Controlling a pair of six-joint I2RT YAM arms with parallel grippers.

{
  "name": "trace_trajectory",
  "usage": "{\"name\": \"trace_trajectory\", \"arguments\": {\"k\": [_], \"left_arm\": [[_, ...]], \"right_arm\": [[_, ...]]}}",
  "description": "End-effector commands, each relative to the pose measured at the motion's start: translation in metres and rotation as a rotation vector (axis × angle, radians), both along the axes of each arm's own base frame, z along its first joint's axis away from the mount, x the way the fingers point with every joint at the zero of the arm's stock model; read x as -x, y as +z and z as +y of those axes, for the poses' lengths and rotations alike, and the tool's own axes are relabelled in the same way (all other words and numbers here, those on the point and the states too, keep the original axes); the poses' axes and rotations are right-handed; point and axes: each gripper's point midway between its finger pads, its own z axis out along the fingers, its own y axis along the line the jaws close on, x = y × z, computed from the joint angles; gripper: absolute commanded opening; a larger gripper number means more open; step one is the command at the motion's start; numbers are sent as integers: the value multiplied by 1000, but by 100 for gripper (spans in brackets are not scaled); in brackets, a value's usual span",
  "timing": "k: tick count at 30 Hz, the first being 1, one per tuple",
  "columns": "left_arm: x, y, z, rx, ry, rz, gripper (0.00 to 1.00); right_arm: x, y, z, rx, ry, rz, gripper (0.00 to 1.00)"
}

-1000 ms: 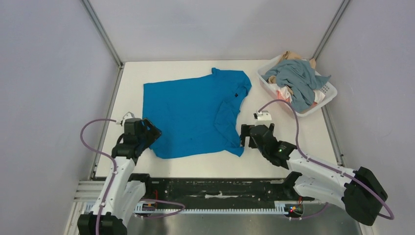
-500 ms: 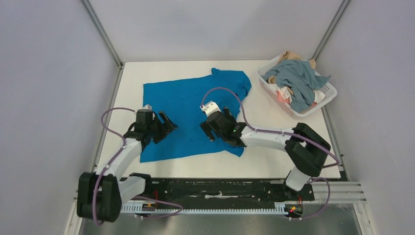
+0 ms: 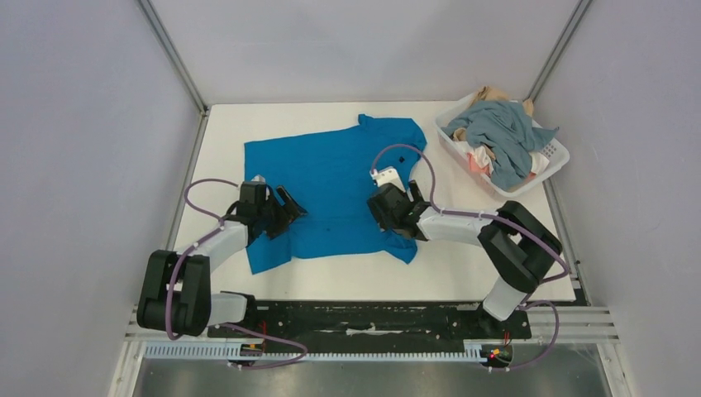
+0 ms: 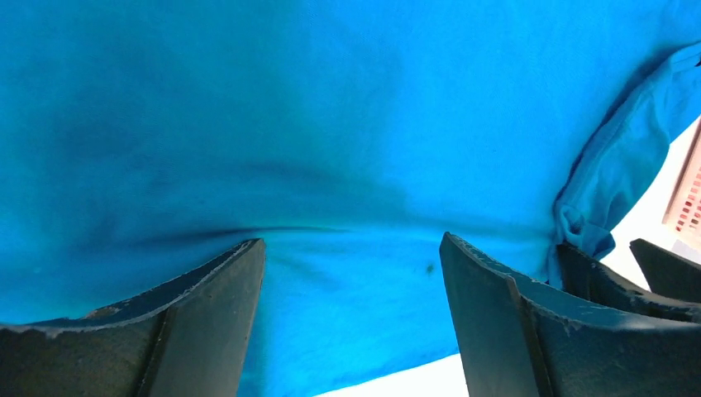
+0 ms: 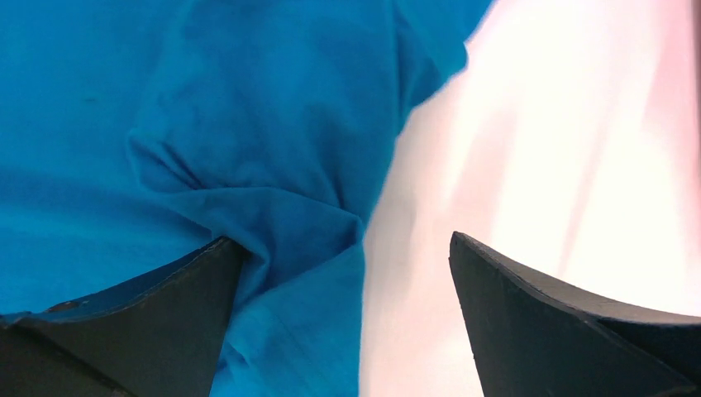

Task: Fold and stack the t-shirts
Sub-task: Flatten out the tshirt

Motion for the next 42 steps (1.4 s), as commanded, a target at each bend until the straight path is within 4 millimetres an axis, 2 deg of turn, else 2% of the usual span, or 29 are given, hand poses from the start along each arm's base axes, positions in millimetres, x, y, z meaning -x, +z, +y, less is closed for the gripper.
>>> {"name": "trace_trajectory", "arguments": {"k": [1,6,10,13,17,20,22,24,26,28,30,32,35,38,42], "left_arm": [[29,-30,19,-93,56,137,86],[33,-34,26,-135,59,171,86],[35,-34,28,-150,60,180,86],[36,-32,27,-142,57,177,86],[36,-26,24,-121,49,157,86],[34,-17,17,-86,35,129,87],[32,-10,15,-75,30,107,87],[32,-3,15,-67,30,81,87],[31,3,14,-60,27,58,87],[30,7,13,-53,29,42,89],[30,10,12,-47,27,32,89],[30,12,10,-37,21,25,89],[30,12,7,-19,10,24,89],[32,9,3,1,2,36,89],[35,6,0,13,-11,37,89]], "right_arm": [[6,0,-47,-53,-162,-6,98],[20,4,-102,-139,-363,-43,98],[47,-8,-153,-188,-567,-20,98],[67,-17,-185,-221,-688,3,98],[87,-19,-203,-272,-763,13,98],[82,-5,-195,-337,-714,-18,98],[72,13,-184,-395,-656,-48,98],[55,34,-156,-506,-491,-80,98],[44,53,-118,-635,-289,-95,98],[41,72,-80,-744,-116,-98,98],[41,81,-47,-742,14,-89,98],[45,72,-23,-675,72,-39,98],[51,43,-7,-615,53,73,98],[68,13,-8,-598,18,186,98],[103,-15,-33,-532,-29,285,98]]}}
